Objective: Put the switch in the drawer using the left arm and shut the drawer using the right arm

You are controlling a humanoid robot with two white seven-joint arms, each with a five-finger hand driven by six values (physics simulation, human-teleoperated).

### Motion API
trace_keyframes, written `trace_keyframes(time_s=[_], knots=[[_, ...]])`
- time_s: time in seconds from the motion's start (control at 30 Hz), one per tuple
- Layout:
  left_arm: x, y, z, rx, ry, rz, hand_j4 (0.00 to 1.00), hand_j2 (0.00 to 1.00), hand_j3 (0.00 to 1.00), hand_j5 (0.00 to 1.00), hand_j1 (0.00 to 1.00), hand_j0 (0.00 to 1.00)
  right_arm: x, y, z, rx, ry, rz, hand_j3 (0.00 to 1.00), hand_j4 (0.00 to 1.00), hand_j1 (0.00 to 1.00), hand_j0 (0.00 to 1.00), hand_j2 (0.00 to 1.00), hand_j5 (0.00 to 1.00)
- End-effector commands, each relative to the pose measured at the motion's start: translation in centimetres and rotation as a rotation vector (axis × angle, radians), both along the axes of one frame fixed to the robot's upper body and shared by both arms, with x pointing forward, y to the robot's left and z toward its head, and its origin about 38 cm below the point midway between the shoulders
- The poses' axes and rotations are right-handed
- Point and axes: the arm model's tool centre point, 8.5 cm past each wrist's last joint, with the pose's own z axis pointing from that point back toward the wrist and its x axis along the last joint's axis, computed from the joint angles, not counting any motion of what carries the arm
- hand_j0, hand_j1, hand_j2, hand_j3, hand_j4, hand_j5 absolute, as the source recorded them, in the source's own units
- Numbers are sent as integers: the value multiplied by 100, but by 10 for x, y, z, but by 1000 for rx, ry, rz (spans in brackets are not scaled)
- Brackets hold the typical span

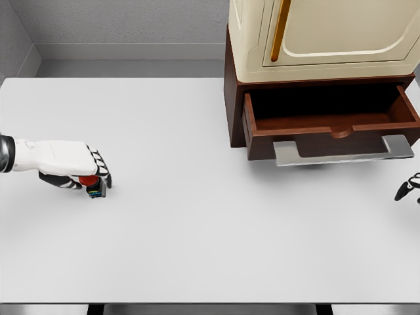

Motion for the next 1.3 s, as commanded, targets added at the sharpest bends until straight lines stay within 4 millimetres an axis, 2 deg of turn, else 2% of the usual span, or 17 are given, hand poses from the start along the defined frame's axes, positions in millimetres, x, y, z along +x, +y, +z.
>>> trace_keyframes(time_s=[0.0,0.07,0.17,0.37,0.43,0.67,0.73,0.8,0.9,1.03,1.13,1.2,1.27], knots=[[0,0,1,-3,1,4,51,51,51,51,51,51,1,0,2,10,1,1,56,56,56,56,56,56],[0,0,1,-3,1,4,43,43,43,43,43,43,1,0,3,10,-1,1,56,56,56,56,56,56],[0,0,1,-4,1,3,36,36,36,36,36,36,1,1,4,22,-2,2,57,57,57,57,57,57],[-1,-2,2,-5,-1,-6,35,35,35,35,35,35,1,1,4,22,-1,2,59,59,59,59,59,59],[-6,-11,5,-10,-8,-38,35,35,35,35,35,35,1,1,4,23,-2,2,59,59,59,59,59,59],[2,-36,49,-37,-116,-116,35,35,35,35,35,35,1,1,3,25,0,2,59,59,59,59,59,59],[5,-52,54,-61,-131,-148,35,35,35,35,35,35,1,1,4,23,-2,2,60,60,60,60,60,60],[5,-58,55,-86,-125,-157,35,35,35,35,35,35,1,1,3,25,-2,2,60,60,60,60,60,60],[7,-61,70,-122,-136,-163,35,35,35,35,35,35,1,1,3,25,0,2,60,60,60,60,60,60],[10,-84,72,-158,-143,-209,35,35,35,35,35,35,1,1,3,25,-2,2,60,60,60,60,60,60],[9,-100,84,-184,-167,-251,35,35,35,35,35,35,1,1,3,25,-2,2,60,60,60,60,60,60],[10,-101,86,-186,-172,-254,35,35,35,35,35,35,1,1,3,25,-2,2,60,60,60,60,60,60],[12,-116,96,-207,-194,-287,35,35,35,35,35,35,1,1,3,25,0,2,60,60,60,60,60,60]])
